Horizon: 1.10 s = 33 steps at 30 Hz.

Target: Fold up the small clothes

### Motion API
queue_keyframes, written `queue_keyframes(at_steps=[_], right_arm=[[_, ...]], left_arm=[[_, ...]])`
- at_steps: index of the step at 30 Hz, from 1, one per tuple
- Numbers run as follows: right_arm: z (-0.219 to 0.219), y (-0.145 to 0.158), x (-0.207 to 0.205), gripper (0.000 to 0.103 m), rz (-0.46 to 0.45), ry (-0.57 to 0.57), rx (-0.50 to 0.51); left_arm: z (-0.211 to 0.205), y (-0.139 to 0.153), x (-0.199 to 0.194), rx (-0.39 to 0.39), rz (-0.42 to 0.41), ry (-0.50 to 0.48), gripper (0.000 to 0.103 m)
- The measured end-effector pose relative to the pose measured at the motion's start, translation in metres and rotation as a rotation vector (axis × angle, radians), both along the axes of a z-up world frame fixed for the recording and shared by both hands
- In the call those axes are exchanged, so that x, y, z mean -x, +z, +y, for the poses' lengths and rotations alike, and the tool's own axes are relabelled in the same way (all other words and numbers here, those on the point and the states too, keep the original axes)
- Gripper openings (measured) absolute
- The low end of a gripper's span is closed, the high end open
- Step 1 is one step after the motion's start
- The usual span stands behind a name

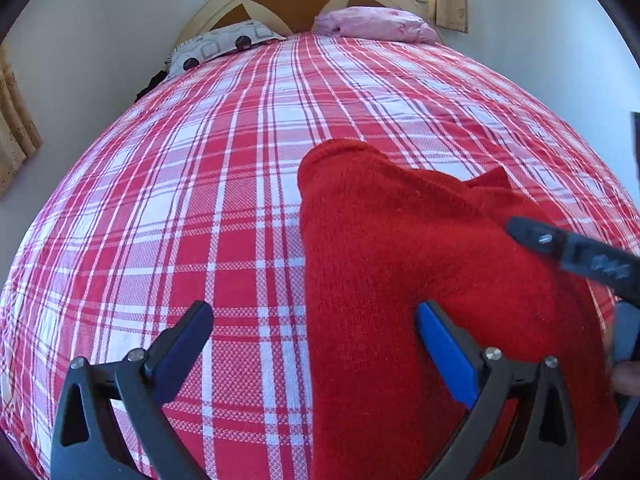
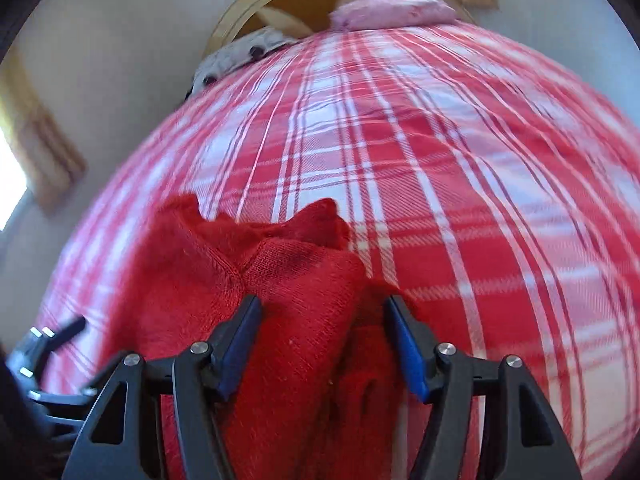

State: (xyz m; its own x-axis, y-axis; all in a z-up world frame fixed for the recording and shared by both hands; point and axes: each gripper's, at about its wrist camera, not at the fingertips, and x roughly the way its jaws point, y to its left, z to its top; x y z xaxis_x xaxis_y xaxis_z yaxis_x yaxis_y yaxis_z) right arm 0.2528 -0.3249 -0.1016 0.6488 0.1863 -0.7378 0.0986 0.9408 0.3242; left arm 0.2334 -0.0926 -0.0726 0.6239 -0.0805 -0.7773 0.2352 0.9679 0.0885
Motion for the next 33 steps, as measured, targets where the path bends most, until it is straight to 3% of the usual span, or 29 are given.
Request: queue_keyframes(at_steps=[5,11,15,18,22,27,33], right_arm=[[-0.001,0.025,0.054,0.064,-0.09,-0.052,-0.07],[0.013,0.037,0.105,0.065,-0.167,-0.066,-0.003],[0.005,0.029,0.099,0.065,-0.145,-0.088,-0.066],[-0.007,0.015,0.086,0.065,-0.11,-0.125,-0.165],[-0.018,-0.007,0.082,0.065,-0.067,-0.165,-0.274],[-0.009,-0.01,0.079,0.067,-0.095,-0.101,-0.328],[0.008,-0.01,0.066,0.068,-0.088,-0.042,-0.279]], left_arm=[[0.006,0.003,0.011,0.008,0.004,0.0,0.103],[0.013,0.011,0.026,0.063,-0.016,-0.007,0.103],[0.004,0.017,0.018,0.047,-0.02,-0.043,0.103],[0.002,0.008,0.0,0.064,0.054,-0.054,0.103],[0.02,-0.012,-0.019,0.266,0.21,-0.027,0.103],[0.025,-0.027,-0.024,0.388,0.292,0.006,0.103],[0.008,-0.028,-0.022,0.327,0.253,-0.026,0.103]])
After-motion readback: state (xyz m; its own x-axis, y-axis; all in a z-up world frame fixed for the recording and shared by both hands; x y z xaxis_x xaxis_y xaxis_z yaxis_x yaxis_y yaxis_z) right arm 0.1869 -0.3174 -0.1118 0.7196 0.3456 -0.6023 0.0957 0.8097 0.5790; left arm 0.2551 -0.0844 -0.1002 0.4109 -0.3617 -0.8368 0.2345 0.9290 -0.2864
